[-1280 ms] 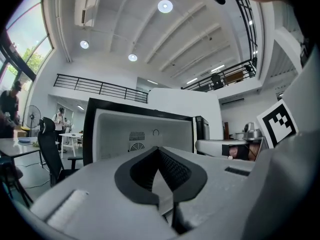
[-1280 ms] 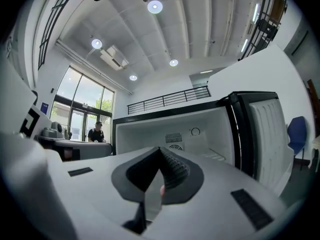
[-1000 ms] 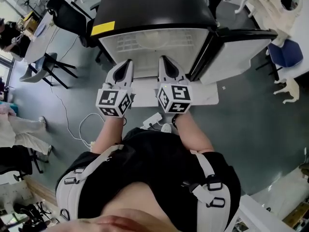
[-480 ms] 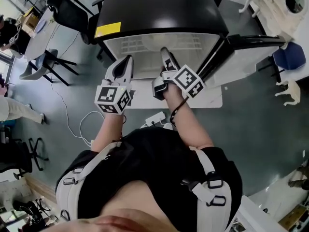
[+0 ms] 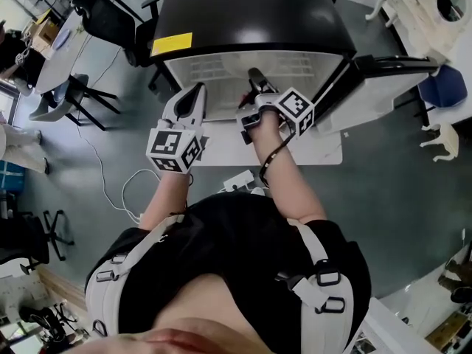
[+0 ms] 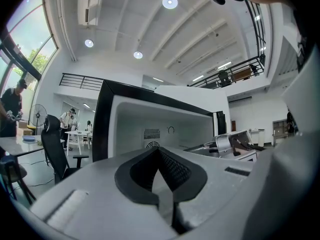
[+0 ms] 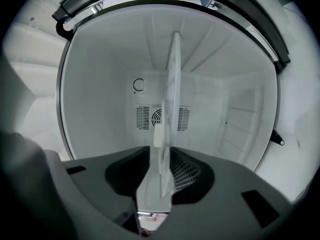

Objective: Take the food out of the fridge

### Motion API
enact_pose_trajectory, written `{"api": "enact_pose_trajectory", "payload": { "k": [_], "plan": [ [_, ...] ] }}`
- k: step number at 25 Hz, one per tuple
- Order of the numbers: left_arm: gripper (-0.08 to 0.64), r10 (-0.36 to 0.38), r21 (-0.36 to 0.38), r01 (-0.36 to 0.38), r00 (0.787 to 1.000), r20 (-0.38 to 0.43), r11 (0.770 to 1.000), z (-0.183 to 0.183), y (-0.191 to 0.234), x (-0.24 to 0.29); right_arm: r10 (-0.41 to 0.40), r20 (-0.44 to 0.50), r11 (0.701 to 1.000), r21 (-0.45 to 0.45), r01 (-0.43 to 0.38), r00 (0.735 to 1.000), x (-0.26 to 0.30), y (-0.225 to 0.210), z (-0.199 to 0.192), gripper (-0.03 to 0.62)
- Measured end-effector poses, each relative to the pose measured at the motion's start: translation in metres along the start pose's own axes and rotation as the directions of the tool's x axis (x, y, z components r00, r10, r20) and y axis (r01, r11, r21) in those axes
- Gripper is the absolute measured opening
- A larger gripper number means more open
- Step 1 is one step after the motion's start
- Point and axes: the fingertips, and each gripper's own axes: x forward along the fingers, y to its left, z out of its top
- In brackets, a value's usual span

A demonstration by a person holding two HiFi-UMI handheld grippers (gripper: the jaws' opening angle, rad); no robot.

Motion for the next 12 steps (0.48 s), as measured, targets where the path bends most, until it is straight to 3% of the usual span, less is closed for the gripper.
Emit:
{"api": "enact_pose_trajectory", "payload": {
  "k": [3,12],
  "plan": [
    [-0.006,0.001,-0.003,-0.001,1.0,-0.001,1.0,0.0,0.001,-0.003,-0.026,-0.002,0.999,0.02,0.026,1.0,-0.001,-0.004,0.001,0.037],
    [-0.006,-0.013,-0.01,0.013,1.0,-0.004,1.0,-0.003,-0.004,-0.008,0.011,0.003,1.0,0.018,-0.011,1.0,-0.014,-0.003,0.001,0.023]
  ]
}}
